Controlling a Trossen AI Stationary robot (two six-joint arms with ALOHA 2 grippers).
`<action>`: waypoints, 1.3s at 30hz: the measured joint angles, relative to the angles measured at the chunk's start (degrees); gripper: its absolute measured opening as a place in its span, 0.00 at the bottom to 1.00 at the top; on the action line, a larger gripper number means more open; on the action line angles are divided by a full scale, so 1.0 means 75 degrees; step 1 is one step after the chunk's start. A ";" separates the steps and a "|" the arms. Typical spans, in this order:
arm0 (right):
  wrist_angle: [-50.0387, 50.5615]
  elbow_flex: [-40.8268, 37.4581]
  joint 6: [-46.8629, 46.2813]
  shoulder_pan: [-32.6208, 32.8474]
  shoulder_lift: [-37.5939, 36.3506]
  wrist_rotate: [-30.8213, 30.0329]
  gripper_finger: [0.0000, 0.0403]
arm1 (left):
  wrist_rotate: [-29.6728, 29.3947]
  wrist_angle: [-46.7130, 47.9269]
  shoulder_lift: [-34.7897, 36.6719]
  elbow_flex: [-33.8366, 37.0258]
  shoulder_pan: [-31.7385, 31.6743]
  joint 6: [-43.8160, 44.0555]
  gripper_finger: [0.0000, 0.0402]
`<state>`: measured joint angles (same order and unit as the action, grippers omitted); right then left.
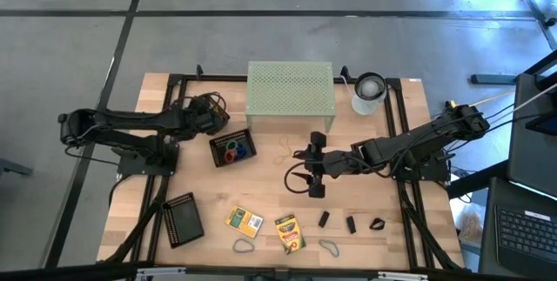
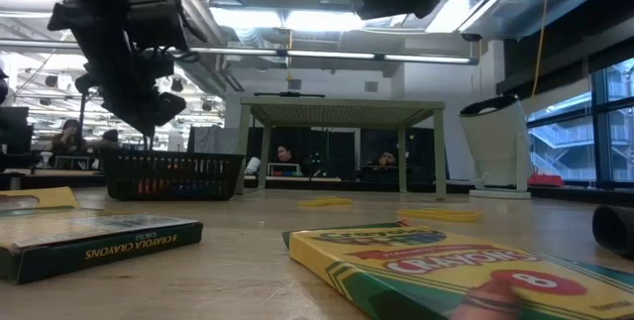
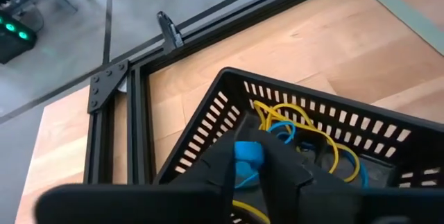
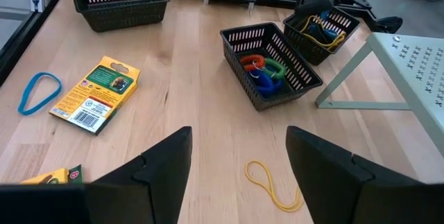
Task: Pick & Place Office Desk Supplies
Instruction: Put the blue rubber band into the top black bin, then put the yellow rubber band into the top black bin
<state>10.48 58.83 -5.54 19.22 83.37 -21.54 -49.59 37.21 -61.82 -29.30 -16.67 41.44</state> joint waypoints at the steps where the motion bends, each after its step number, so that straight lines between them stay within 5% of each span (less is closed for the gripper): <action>1: 0.0014 0.0000 0.0000 0.0000 0.0000 0.0000 0.58 | 0.0037 0.0000 0.0000 0.0000 0.0000 -0.0010 0.16; 14: 0.0831 0.0000 -0.0799 -0.0004 0.0003 0.0005 0.58 | 0.0290 -0.0190 0.0164 0.0000 0.0003 -0.0099 0.35; 29: 0.1485 -0.1076 -0.2459 -0.0003 0.0006 0.0020 0.58 | 0.4208 -0.2521 0.0822 0.0000 0.0363 -0.1097 0.36; 39: -0.0828 -0.3066 -0.1862 0.0000 0.0009 0.1207 0.58 | 0.4182 -0.4032 0.0819 0.0000 0.1735 -0.1428 0.36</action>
<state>4.27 35.83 -19.51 19.22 83.44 -12.49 -18.23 6.97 -55.68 -29.30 -3.65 30.73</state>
